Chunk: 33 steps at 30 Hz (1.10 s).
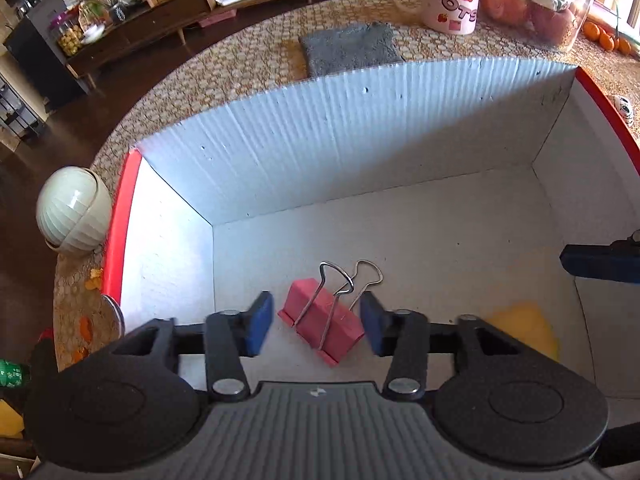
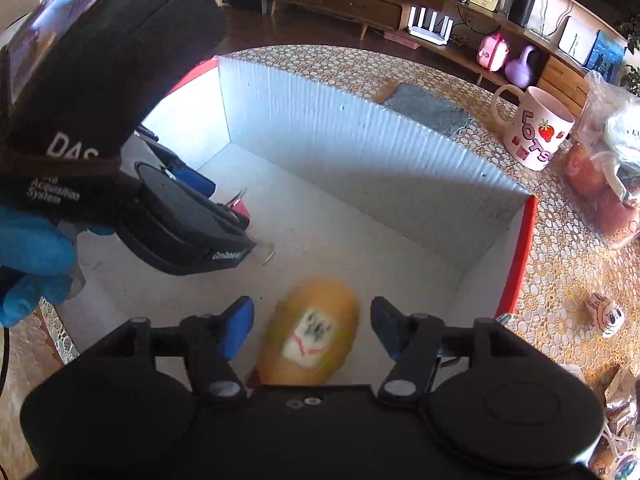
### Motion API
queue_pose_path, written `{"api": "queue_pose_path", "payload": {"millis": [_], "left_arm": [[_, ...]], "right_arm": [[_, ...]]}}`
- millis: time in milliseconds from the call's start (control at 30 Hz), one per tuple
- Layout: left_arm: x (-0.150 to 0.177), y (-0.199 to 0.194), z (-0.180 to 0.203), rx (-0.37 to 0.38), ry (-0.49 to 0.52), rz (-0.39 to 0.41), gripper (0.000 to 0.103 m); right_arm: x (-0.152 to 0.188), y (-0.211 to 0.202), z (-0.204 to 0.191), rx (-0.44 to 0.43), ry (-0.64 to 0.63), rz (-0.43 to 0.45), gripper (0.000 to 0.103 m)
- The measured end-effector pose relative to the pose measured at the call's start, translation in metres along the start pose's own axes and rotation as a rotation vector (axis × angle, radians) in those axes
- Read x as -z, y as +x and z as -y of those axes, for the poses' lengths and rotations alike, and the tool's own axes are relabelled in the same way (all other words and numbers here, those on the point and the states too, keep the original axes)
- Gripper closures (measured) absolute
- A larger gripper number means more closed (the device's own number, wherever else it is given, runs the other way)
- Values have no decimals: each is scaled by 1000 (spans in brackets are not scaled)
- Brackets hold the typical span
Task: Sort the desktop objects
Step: 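Carry both into the red shoebox and open both tools to release them, then withdraw both tools from the shoebox back toward the cluttered table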
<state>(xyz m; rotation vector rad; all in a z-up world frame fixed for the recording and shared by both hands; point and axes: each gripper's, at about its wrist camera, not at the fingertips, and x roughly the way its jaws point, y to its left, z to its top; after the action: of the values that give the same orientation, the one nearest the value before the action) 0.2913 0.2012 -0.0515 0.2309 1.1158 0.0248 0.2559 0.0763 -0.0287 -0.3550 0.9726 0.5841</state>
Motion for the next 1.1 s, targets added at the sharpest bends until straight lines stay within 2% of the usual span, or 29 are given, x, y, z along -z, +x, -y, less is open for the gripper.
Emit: {"api": "queue_pose_path", "payload": {"millis": [67, 100, 233, 300, 1100], "left_arm": [[-2, -5, -1, -10, -1, 32, 29], [-1, -8, -1, -10, -2, 42, 29], [-1, -18, -2, -19, -11, 65, 29], [1, -24, -3, -15, -21, 76, 29], [25, -111, 21, -12, -46, 221, 29]], "right_arm": [[0, -3, 0, -1, 4, 2, 34], [0, -5, 0, 1, 4, 8, 32], [3, -17, -1, -13, -3, 29, 30], [5, -25, -1, -16, -6, 44, 24], [45, -122, 22, -59, 37, 200, 21]]}}
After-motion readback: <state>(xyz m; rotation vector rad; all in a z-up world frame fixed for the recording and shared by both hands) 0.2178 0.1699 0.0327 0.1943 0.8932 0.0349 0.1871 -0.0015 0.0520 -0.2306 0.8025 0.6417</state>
